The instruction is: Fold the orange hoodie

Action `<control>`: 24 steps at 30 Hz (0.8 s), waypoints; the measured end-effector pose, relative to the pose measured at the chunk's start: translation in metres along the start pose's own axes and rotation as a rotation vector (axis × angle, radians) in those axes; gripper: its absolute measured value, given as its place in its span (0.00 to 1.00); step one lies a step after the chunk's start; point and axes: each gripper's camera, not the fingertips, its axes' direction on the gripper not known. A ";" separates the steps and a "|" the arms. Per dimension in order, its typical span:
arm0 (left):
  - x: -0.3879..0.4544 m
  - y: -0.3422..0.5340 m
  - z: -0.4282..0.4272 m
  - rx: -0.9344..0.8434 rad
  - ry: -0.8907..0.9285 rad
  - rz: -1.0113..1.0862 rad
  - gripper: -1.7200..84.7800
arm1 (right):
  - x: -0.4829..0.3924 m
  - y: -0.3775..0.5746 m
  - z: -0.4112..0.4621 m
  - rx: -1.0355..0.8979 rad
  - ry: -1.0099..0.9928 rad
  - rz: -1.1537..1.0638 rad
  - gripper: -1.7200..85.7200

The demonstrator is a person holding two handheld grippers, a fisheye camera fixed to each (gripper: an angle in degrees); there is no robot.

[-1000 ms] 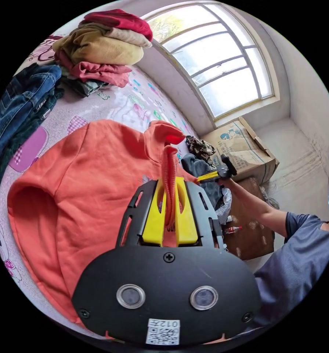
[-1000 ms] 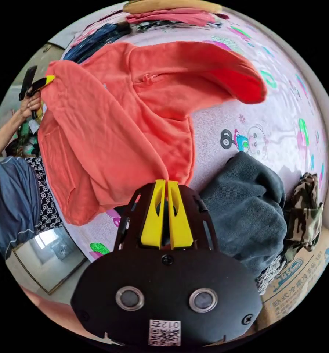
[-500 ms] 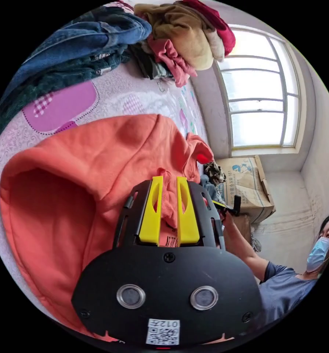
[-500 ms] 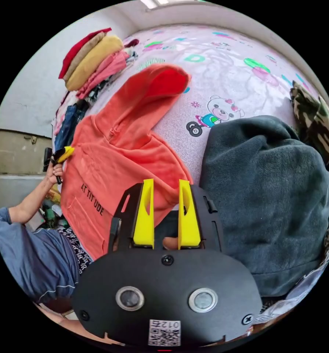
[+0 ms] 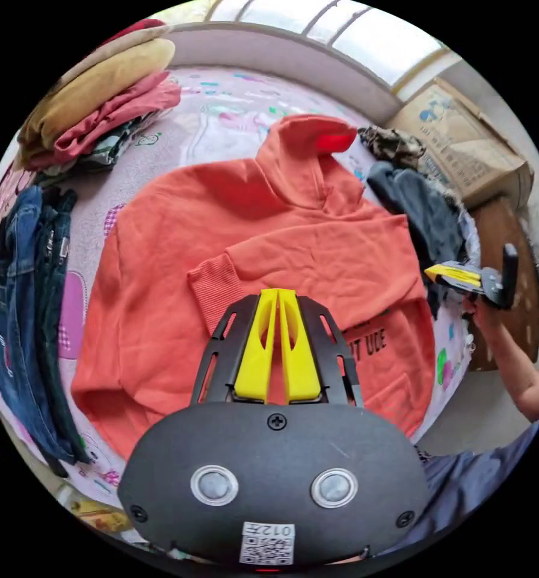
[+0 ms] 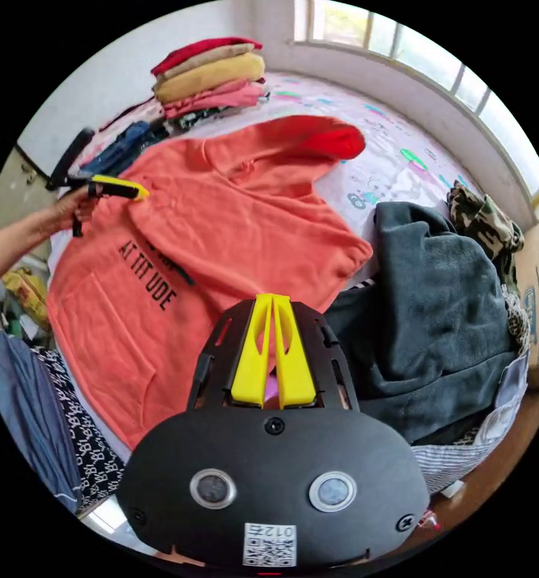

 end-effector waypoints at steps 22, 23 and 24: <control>0.048 -0.059 0.005 -0.095 -0.021 0.103 0.02 | 0.003 0.004 0.032 -0.046 -0.087 0.129 0.02; 0.046 -0.058 -0.011 -0.017 0.020 0.072 0.02 | -0.001 0.010 0.018 -0.003 -0.052 0.139 0.02; 0.047 -0.058 -0.018 0.012 0.027 0.070 0.02 | -0.003 0.012 0.014 0.012 -0.041 0.140 0.02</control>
